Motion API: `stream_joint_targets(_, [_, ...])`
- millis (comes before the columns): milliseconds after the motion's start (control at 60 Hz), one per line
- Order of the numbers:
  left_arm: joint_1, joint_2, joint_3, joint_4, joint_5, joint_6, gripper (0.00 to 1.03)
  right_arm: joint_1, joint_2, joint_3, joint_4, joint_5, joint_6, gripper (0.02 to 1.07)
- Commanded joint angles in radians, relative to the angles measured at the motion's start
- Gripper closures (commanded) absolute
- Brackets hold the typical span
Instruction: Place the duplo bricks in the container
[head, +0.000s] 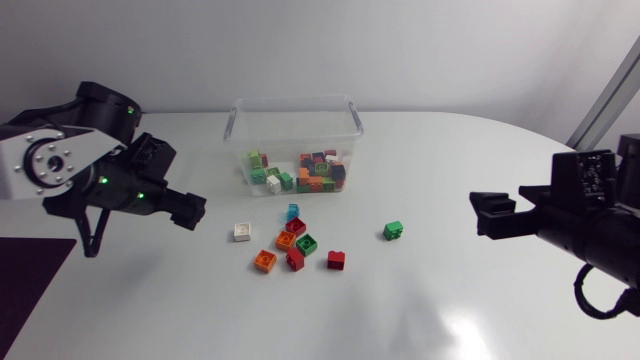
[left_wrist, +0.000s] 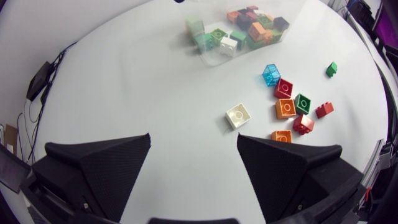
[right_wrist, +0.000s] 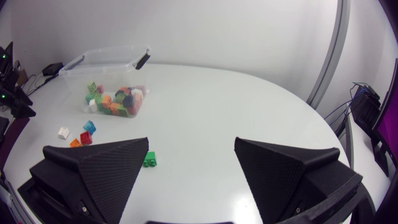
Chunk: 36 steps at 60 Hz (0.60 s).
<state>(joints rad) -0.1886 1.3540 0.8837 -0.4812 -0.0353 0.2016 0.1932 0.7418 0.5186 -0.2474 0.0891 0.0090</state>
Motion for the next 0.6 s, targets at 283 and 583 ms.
stream_joint_targets(283, [-0.066,0.246,0.147,-0.020,-0.003,0.334,0.07,0.121,0.222,0.136,-0.141,-0.002,-0.061,0.07])
stream_joint_targets(583, [-0.057,0.335,0.219,-0.096,0.189,0.688,0.10,0.111,0.465,0.264,-0.259,-0.063,-0.231,0.07])
